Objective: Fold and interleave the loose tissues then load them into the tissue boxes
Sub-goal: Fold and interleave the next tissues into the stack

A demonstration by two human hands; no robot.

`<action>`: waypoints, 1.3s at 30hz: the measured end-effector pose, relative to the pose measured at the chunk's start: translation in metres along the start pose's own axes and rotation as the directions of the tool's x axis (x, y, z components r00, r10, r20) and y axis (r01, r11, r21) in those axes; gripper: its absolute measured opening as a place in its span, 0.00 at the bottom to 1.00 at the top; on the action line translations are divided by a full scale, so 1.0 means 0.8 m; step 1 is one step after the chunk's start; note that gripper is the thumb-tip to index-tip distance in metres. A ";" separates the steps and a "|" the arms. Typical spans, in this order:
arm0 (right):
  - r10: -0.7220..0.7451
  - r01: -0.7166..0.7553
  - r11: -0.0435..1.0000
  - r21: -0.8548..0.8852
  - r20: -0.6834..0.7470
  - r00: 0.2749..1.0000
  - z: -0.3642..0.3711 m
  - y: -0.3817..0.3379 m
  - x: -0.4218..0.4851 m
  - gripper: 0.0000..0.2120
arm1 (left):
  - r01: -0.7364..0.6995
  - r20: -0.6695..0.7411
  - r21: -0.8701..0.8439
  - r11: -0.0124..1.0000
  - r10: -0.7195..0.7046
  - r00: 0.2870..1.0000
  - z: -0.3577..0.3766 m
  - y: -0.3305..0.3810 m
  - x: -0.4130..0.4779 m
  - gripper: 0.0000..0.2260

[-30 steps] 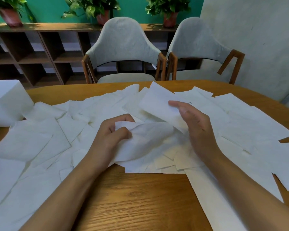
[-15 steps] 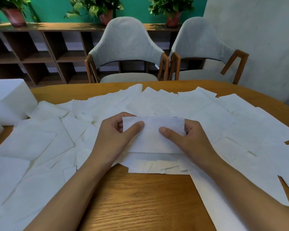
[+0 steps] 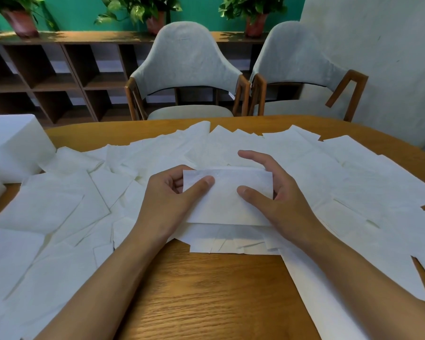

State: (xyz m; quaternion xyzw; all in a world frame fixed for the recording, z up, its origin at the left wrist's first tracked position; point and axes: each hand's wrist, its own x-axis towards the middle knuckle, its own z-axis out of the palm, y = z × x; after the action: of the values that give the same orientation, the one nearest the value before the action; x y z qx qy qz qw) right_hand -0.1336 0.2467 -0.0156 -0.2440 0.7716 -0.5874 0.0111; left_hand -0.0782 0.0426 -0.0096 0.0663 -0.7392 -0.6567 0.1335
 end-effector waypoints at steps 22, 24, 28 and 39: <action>0.063 -0.061 0.996 0.072 -0.027 0.998 0.001 -0.005 -0.001 0.15 | -0.046 -0.050 0.013 0.999 0.047 0.998 0.008 -0.003 -0.005 0.06; 0.052 -0.050 0.998 0.035 -0.048 0.998 0.001 -0.004 0.000 0.16 | -0.045 -0.039 -0.002 0.999 0.045 0.998 0.010 -0.004 -0.006 0.05; 0.025 -0.023 0.999 0.036 -0.053 0.998 0.001 -0.006 0.001 0.18 | -0.047 -0.069 0.008 0.999 0.047 0.996 0.013 -0.006 -0.007 0.06; 0.039 -0.039 0.997 -0.066 -0.004 0.999 -0.012 0.001 0.002 0.12 | -0.224 -0.104 0.171 0.960 0.244 0.964 0.009 -0.010 -0.004 0.19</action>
State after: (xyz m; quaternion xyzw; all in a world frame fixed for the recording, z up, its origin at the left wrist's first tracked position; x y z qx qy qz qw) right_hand -0.1384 0.2545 -0.0131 -0.2285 0.7952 -0.5615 0.0136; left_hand -0.0783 0.0495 -0.0187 0.0294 -0.7816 -0.5706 0.2504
